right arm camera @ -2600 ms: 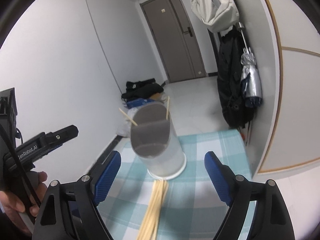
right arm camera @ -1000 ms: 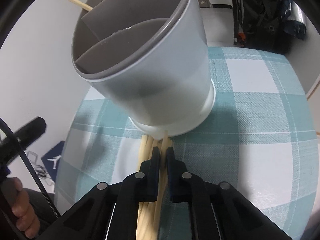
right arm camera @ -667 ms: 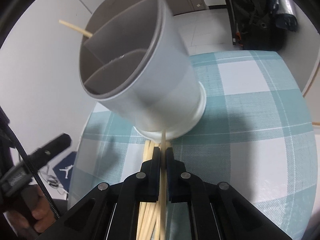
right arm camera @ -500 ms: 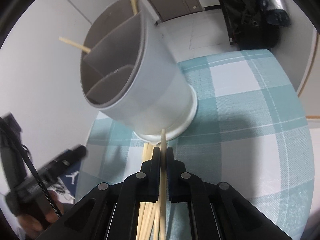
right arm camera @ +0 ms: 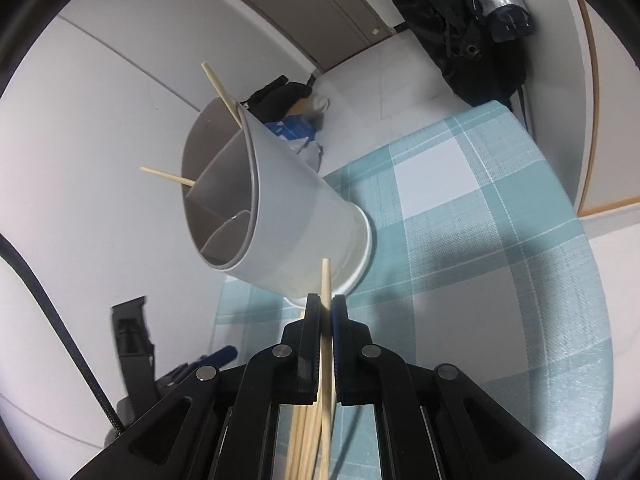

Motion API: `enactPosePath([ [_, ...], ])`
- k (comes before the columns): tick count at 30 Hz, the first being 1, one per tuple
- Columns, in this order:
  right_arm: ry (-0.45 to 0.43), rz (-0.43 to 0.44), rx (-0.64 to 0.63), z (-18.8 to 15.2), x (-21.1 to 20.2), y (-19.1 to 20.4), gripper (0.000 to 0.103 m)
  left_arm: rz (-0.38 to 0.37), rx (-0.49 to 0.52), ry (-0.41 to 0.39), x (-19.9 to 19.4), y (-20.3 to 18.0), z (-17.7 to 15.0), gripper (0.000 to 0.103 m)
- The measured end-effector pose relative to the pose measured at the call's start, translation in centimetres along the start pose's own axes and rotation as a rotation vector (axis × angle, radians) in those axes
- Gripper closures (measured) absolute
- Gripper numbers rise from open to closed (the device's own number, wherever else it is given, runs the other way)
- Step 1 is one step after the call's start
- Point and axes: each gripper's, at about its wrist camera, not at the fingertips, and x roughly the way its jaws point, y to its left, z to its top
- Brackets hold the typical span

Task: Organize utensils
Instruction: 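Lift the chopstick with the right gripper and carry it over the holder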

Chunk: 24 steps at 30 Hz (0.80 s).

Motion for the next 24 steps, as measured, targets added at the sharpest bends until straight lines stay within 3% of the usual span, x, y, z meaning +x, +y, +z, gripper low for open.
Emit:
enactPosePath([
  [9,-0.024,0.002,-0.061,-0.5,-1.7,0.6,0.098,0.068,0.051,0.01,0.6,-1.4,0.0,0.009],
  [15,-0.039,0.012,-0.073,-0.4,-2.4,0.8,0.099,0.07,0.024,0.01,1.1,-1.5,0.5,0.01],
  [17,-0.044,0.014,-0.075,-0.4,-2.5,0.9,0.098,0.072,0.022,-0.002,1.1,-1.6,0.7,0.014],
  [21,-0.05,0.013,-0.077,-0.4,-2.8,0.8,0.098,0.063,0.023,-0.024,1.4,-2.1,1.4,0.039],
  [23,-0.054,0.013,-0.078,-0.3,-2.9,0.8,0.098,0.047,0.046,-0.028,1.4,-2.5,1.6,0.056],
  [24,-0.054,0.012,-0.079,-0.3,-3.0,0.8,0.098,0.031,0.058,-0.028,1.4,-2.9,1.6,0.07],
])
